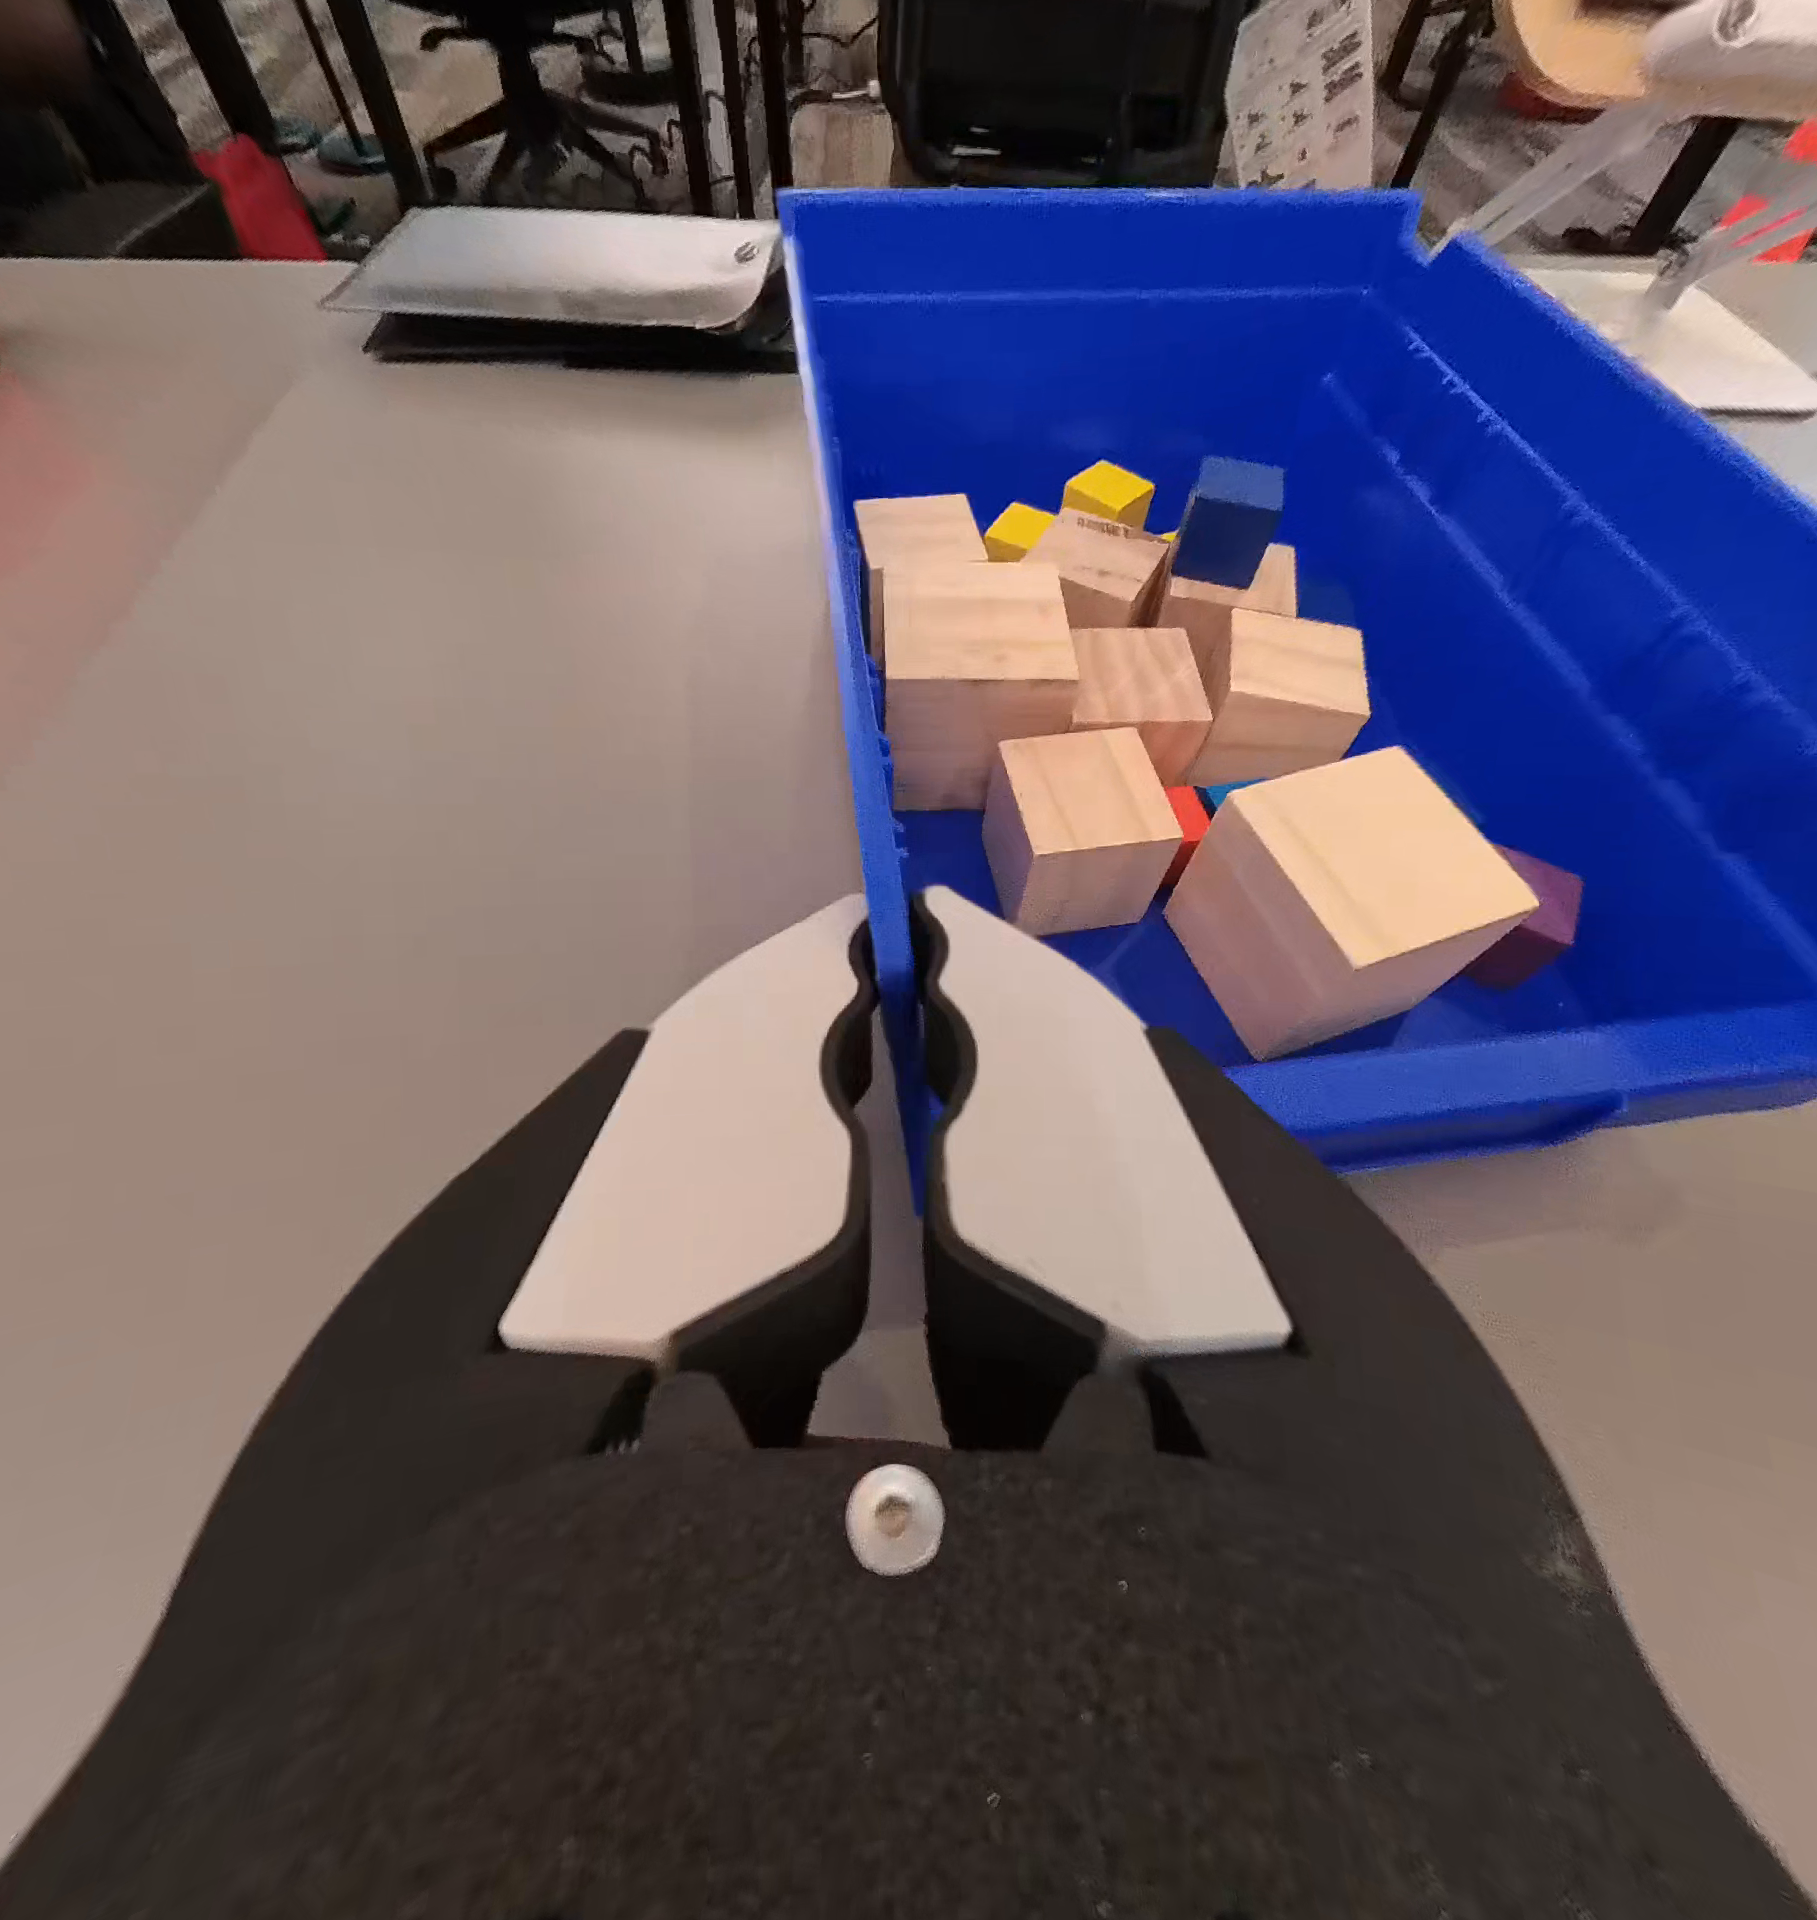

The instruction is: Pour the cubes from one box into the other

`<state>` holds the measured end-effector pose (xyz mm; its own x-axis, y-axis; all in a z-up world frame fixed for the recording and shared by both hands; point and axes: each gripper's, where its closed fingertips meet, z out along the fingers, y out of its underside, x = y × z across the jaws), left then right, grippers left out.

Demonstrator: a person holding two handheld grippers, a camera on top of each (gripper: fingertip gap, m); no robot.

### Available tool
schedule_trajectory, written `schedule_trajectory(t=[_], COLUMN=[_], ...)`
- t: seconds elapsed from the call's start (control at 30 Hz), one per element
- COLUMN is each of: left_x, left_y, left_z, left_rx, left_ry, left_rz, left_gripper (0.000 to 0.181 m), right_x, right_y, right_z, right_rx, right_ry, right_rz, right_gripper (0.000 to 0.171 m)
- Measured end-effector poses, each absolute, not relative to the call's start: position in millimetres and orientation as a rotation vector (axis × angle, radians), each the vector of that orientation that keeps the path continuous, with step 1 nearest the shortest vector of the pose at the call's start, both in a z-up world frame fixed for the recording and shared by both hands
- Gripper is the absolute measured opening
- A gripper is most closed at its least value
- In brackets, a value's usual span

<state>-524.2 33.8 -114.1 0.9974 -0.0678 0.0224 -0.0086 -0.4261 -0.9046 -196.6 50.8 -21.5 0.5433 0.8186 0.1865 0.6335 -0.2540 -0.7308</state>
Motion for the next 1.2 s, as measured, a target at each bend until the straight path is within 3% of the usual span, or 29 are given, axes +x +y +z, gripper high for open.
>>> schedule_trajectory(t=[0.07, 0.17, 0.43, 0.63, 0.67, 0.73, 1.0, 1.2], left_x=[-525, -526, -527, -527, -527, -527, -519, -466], left_y=[34, 34, 35, 35, 35, 35, 34, 38], left_z=[-114, -114, -114, -114, -114, -114, -109, -63], left_rx=[-2.008, -2.016, -2.01, -2.01, -2.008, -2.01, -2.086, -2.029], left_ry=[0.101, 0.121, 0.091, 0.084, 0.079, 0.068, 0.067, 0.209], left_rz=[-0.026, 0.001, -0.112, -0.121, -0.13, -0.149, -0.151, -0.115], left_gripper=[0.004, 0.004, 0.004, 0.004, 0.004, 0.004, 0.003, 0.003], right_x=[-237, -288, -359, -381, -385, -389, -362, -286], right_y=[83, 148, 267, 285, 282, 285, 269, 256], right_z=[-12, -13, -68, -117, -119, -120, -100, -52], right_rx=[-1.952, -1.911, -2.074, -2.171, -2.19, -2.188, -2.182, -2.225], right_ry=[-1.297, -1.481, -1.795, -1.953, -1.988, -2.012, -2.14, -2.072], right_rz=[0.286, 0.127, 0.022, 0.034, 0.093, 0.112, 0.116, 0.012], right_gripper=[0.059, 0.062, 0.058, 0.053, 0.044, 0.009, 0.003, 0.002])
